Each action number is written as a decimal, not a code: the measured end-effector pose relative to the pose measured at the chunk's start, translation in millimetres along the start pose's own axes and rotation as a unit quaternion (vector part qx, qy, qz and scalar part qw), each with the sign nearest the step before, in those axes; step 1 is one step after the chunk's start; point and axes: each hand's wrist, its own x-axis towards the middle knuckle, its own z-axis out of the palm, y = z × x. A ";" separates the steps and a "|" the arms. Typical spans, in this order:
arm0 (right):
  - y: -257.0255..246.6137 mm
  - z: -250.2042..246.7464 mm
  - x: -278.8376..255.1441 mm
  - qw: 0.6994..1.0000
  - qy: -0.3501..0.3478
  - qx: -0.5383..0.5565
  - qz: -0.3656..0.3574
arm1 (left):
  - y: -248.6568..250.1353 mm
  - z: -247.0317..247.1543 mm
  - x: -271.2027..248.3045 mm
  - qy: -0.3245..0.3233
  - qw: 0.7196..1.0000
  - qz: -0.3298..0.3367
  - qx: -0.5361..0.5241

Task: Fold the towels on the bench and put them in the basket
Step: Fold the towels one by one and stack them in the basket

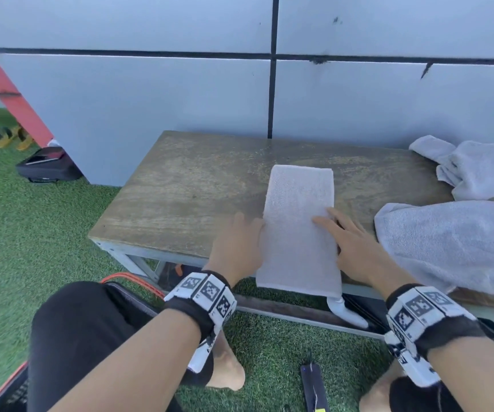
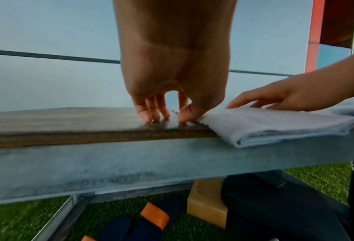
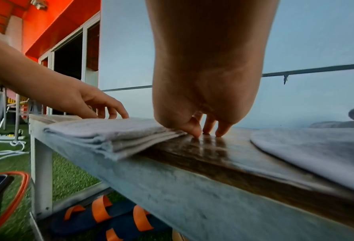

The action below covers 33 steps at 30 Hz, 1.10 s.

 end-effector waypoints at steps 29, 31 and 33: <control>14.7 19.3 -37.7 0.988 0.055 0.116 -0.087 | -14.5 17.1 -17.7 0.007 0.997 0.052 -0.057; 12.7 14.9 -36.7 0.985 0.059 0.119 -0.108 | -13.8 13.8 -16.3 0.007 0.993 0.064 -0.095; 8.1 10.6 -37.1 0.978 0.066 0.150 -0.130 | -12.4 12.0 -16.9 0.024 0.986 0.088 -0.141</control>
